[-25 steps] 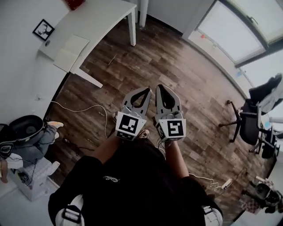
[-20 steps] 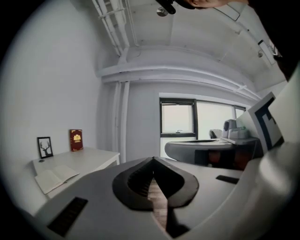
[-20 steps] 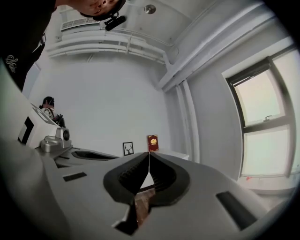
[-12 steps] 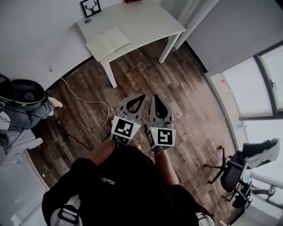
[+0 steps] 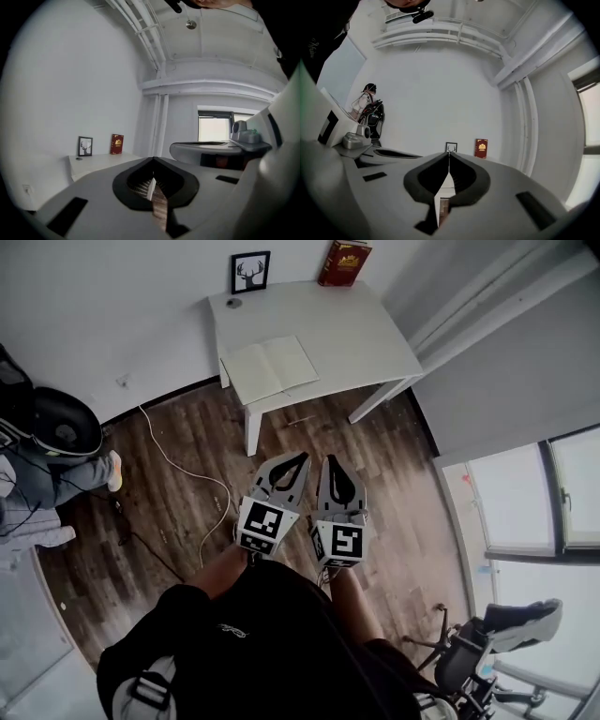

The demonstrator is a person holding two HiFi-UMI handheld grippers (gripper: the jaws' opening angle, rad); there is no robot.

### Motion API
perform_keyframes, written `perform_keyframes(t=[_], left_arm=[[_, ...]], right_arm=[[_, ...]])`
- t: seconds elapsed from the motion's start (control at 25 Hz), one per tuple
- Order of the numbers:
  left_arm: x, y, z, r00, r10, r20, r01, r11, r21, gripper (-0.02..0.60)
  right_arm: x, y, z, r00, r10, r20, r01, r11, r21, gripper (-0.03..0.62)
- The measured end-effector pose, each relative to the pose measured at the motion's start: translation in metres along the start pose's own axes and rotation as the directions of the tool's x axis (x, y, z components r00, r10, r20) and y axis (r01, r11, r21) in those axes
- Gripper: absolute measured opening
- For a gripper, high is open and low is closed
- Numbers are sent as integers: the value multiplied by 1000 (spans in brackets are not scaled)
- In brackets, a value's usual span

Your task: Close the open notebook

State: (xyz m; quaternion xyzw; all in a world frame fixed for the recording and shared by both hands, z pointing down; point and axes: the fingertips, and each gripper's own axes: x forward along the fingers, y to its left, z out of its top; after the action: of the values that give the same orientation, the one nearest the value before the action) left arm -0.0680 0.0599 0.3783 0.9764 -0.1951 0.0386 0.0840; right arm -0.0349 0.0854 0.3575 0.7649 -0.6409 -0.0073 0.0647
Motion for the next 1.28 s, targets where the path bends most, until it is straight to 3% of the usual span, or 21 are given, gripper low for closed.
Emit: perform_keyframes(t=[0.2,0.36,0.52,0.76,1.0,1.12,1.28], left_arm=[[-16,80,9,987,152,48,-148,986,-79,3],[-27,115,4,971,231,54,-224,967,-121,3],[-33,139,-6,962,273,29,-265,950,-165,3],[-23,176,-26,923,384,-35,-384,906,-177,3],[7,191,-34,884,460,-84,-467,870,-158,3],[30,198,-49,868,480,-129,-497,840,-216,3],[59,199,-74,847,493,-200,-531,808,-256,3]], right_arm=[[62,57,10,986,164,-9,-164,986,-33,23],[90,99,7,953,299,-44,-301,951,-65,23],[112,113,-2,936,345,-68,-348,937,-36,23],[151,107,-14,901,428,-68,-429,903,-6,23],[172,75,-16,869,492,-52,-494,869,-18,23],[182,56,-28,848,526,-64,-528,849,-6,23],[199,25,-50,843,532,-80,-530,847,42,23]])
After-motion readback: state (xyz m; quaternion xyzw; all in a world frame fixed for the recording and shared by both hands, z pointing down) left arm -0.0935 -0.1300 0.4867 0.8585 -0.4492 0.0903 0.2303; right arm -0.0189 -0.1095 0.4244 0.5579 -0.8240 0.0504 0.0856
